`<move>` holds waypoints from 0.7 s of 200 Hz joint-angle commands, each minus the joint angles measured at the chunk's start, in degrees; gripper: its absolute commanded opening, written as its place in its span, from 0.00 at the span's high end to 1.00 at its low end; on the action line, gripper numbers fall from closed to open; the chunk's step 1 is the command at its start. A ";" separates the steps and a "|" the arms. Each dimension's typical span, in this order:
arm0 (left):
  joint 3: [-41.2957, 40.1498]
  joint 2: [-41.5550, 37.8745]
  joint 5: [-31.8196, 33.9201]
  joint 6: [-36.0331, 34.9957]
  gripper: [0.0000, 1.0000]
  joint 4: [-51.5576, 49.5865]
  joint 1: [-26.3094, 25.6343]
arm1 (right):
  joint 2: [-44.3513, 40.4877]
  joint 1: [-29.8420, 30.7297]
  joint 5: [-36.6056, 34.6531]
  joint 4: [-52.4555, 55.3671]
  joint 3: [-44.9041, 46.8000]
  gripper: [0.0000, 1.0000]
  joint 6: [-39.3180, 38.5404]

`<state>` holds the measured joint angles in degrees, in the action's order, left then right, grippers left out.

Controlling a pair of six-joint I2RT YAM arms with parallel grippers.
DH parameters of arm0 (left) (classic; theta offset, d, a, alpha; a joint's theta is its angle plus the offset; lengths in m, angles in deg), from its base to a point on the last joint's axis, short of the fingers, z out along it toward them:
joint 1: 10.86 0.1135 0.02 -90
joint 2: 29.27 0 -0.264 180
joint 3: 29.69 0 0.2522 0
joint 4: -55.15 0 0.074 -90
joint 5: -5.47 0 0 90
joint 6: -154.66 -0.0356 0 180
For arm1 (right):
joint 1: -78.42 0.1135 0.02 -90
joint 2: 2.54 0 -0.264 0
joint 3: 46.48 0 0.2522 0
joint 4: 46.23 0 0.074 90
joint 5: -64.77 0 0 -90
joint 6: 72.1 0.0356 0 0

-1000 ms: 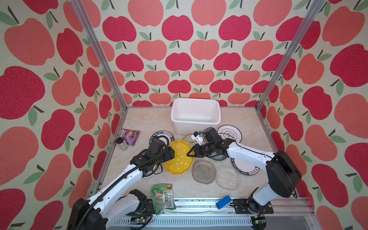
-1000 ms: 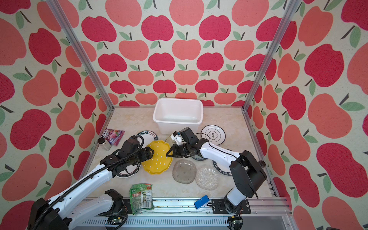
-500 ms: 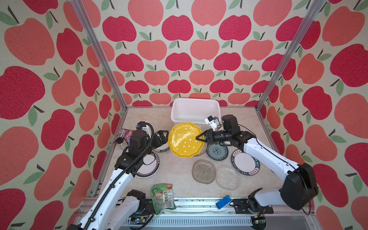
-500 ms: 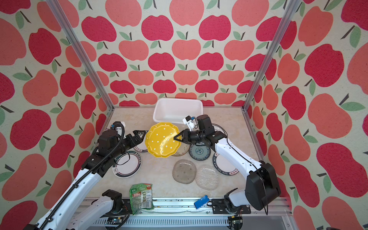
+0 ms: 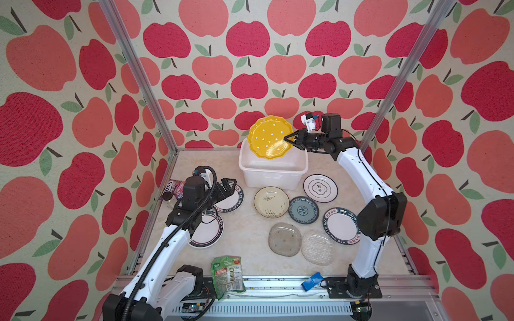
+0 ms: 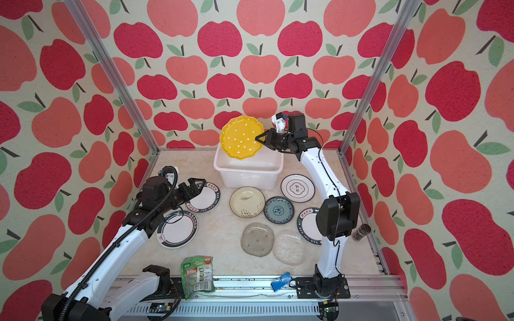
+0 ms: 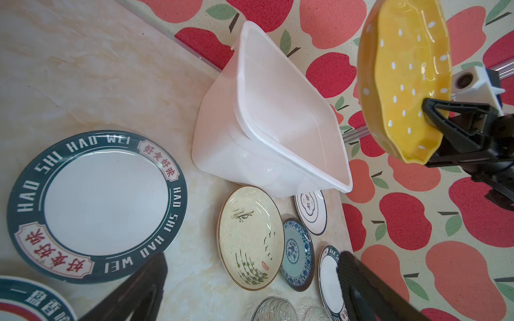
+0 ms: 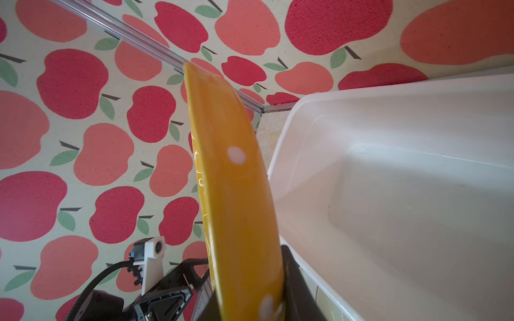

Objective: Place the plates into the plastic bin on the countertop
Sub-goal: Place the plate in the plastic bin.

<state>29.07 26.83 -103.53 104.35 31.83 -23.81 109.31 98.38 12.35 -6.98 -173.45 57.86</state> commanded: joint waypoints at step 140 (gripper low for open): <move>-4.59 2.74 -1.65 0.57 0.04 6.75 0.96 | 27.13 2.75 -8.59 28.40 -37.59 1.00 -2.56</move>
<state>26.03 29.45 -104.93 104.35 36.11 -23.22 135.04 100.57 2.58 17.98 -207.20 55.61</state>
